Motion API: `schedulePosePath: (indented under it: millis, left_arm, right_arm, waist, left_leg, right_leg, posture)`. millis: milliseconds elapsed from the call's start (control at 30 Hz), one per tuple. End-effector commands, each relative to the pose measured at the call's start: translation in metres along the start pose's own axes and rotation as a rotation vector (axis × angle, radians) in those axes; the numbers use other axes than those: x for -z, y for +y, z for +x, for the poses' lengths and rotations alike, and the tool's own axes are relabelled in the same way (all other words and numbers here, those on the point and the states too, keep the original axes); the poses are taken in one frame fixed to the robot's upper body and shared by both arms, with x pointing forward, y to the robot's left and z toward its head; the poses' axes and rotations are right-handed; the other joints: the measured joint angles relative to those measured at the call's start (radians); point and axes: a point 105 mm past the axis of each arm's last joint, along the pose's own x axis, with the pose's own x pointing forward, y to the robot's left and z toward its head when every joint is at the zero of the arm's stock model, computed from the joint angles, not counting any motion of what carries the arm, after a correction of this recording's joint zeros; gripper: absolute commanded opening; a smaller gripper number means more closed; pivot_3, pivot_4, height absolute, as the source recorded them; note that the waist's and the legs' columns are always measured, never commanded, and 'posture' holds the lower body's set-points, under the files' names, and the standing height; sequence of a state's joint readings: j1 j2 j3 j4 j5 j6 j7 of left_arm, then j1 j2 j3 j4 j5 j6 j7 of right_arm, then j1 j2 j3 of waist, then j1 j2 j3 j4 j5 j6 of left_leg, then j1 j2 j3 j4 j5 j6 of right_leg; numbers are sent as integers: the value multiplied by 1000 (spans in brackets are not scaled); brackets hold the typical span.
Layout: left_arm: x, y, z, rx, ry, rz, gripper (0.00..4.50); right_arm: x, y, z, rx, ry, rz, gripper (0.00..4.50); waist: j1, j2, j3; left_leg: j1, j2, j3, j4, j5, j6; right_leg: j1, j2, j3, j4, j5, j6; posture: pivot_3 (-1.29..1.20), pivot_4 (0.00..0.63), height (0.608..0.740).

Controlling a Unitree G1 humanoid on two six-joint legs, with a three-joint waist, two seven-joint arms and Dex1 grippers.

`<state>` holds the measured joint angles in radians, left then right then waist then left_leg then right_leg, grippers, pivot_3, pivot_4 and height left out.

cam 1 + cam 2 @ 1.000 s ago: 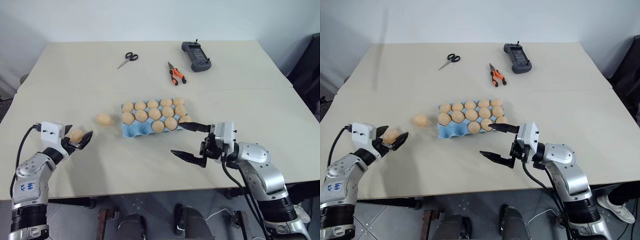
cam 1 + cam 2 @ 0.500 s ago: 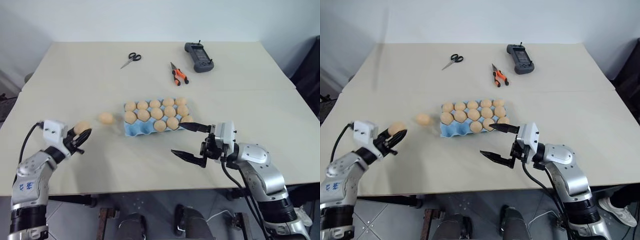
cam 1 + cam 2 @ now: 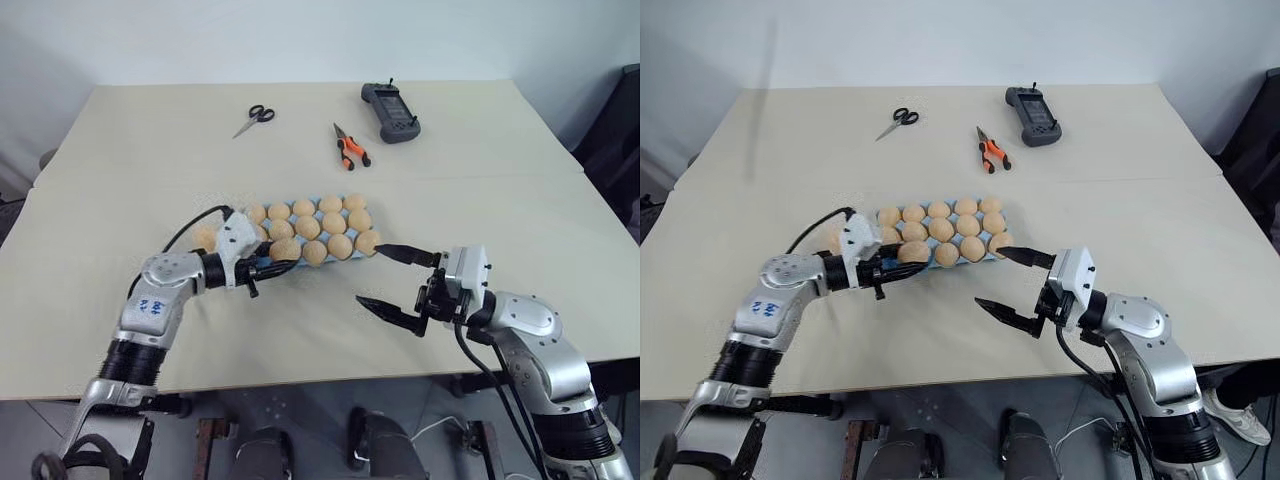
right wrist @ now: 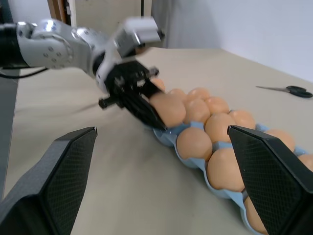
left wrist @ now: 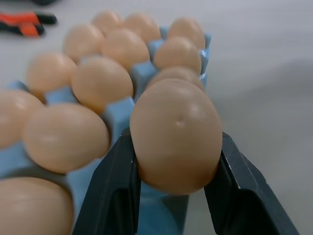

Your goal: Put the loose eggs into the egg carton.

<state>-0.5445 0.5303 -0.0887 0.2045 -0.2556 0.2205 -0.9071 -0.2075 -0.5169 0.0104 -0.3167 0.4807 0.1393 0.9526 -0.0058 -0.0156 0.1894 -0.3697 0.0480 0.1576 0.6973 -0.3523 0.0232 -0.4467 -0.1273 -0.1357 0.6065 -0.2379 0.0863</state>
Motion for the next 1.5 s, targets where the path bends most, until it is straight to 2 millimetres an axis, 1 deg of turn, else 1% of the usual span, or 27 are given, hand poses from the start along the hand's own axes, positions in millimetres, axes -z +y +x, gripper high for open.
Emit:
schedulePosePath:
  millis: [33,167,267,333,400,500,600,633,700,800,867,967,1067,1200,1300,1367,1400,1500]
  left_arm:
    - [-5,7,-6,-15,-5,40,2357]
    - [-6,8,-5,-14,-26,45,3670]
    - [-10,5,-4,-1,-45,64,4478]
    - [-17,9,-11,-26,-69,81,4478]
    - [-22,13,-33,-54,-88,99,4478]
    - [-17,17,-62,-103,-60,93,4478]
    - [-8,16,-91,-146,-30,78,4478]
    - [-6,15,-97,-154,-25,77,4478]
    - [1,11,-116,-181,-15,83,4478]
    - [10,-5,-136,-178,14,110,4478]
    - [18,-12,-149,-193,49,138,4478]
    - [28,-15,-167,-238,67,115,4478]
    - [32,-15,-173,-273,65,100,4478]
    - [27,-10,-170,-317,13,61,4478]
    - [21,5,-165,-396,-19,17,4478]
    - [15,21,-159,-463,-58,-16,4478]
    - [16,30,-156,-501,-46,-26,4478]
    - [12,50,-142,-551,-45,-33,4478]
  right_arm:
    - [-14,2,-3,23,-32,-35,4500]
    - [-15,3,-4,38,-32,-32,4500]
    - [-15,5,-3,36,-33,-27,4500]
    - [-15,6,-3,27,-32,-24,4500]
    - [-14,6,-4,19,-26,-19,4500]
    - [-11,7,-6,6,-15,-9,4500]
    - [-9,6,-7,-9,-6,-2,4500]
    - [-9,6,-8,-13,-4,-1,4500]
    - [-7,6,-9,-23,2,4,4500]
    - [-6,7,-11,-34,8,10,4500]
    - [-6,8,-13,-41,13,12,4500]
    - [-4,11,-18,-52,24,16,4500]
    - [0,13,-21,-58,40,19,4500]
    - [1,11,-21,-55,45,14,4500]
    - [-1,8,-19,-50,41,6,4500]
    - [-2,6,-18,-48,41,2,4500]
    - [-3,5,-18,-47,41,0,4500]
    - [-4,3,-16,-45,41,-6,4500]
  waist:
    - [3,0,0]
    - [4,0,0]
    - [4,0,0]
    - [4,0,0]
    - [-1,0,0]
    - [-14,0,0]
    - [-19,0,0]
    - [-20,0,0]
    - [-20,0,0]
    - [-20,0,0]
    - [-20,1,0]
    - [-16,1,0]
    - [-14,1,0]
    - [-15,1,0]
    - [-13,1,0]
    - [-10,1,0]
    - [-6,1,0]
    - [2,1,0]
  left_leg:
    - [0,0,0,0,0,0]
    - [0,0,0,0,0,1]
    - [0,1,0,1,1,3]
    - [0,1,0,1,1,3]
    - [0,1,0,1,1,3]
    - [0,2,0,0,1,2]
    - [0,2,0,0,1,2]
    - [0,2,0,0,1,2]
    - [0,2,0,0,0,3]
    - [0,2,0,0,0,3]
    - [0,3,0,0,-2,2]
    - [0,3,-1,0,-3,2]
    - [0,3,-1,0,-4,2]
    - [0,3,-1,0,-4,2]
    - [0,3,-1,0,-3,2]
    - [1,3,-1,0,-3,2]
    - [1,3,-1,0,-3,2]
    - [1,2,0,0,-3,2]
  right_leg:
    - [0,0,0,0,0,0]
    - [0,-2,0,0,0,0]
    - [0,-3,0,0,0,0]
    - [0,-4,1,0,0,0]
    - [0,-4,1,0,0,0]
    - [0,-3,0,2,0,0]
    - [0,-4,0,1,0,0]
    - [0,-4,0,1,0,0]
    - [0,-4,0,0,0,0]
    - [0,-5,0,0,0,0]
    - [0,-5,0,-1,0,0]
    - [-1,-5,0,-4,0,0]
    - [-1,-6,0,-5,0,0]
    - [-1,-6,0,-4,0,0]
    - [-1,-6,0,-3,0,0]
    - [-1,-6,0,-3,0,0]
    - [-1,-6,0,-2,0,0]
    - [-1,-5,0,0,0,0]
  posture:
    - [0,150,740]
    - [0,150,740]
    - [0,150,740]
    - [0,150,740]
    - [0,150,740]
    - [0,150,740]
    - [0,150,740]
    - [0,150,740]
    - [0,150,740]
    - [0,150,740]
    - [0,150,740]
    - [0,150,740]
    - [0,150,740]
    - [0,150,740]
    - [0,150,740]
    - [0,150,740]
    - [0,150,740]
    - [0,150,740]
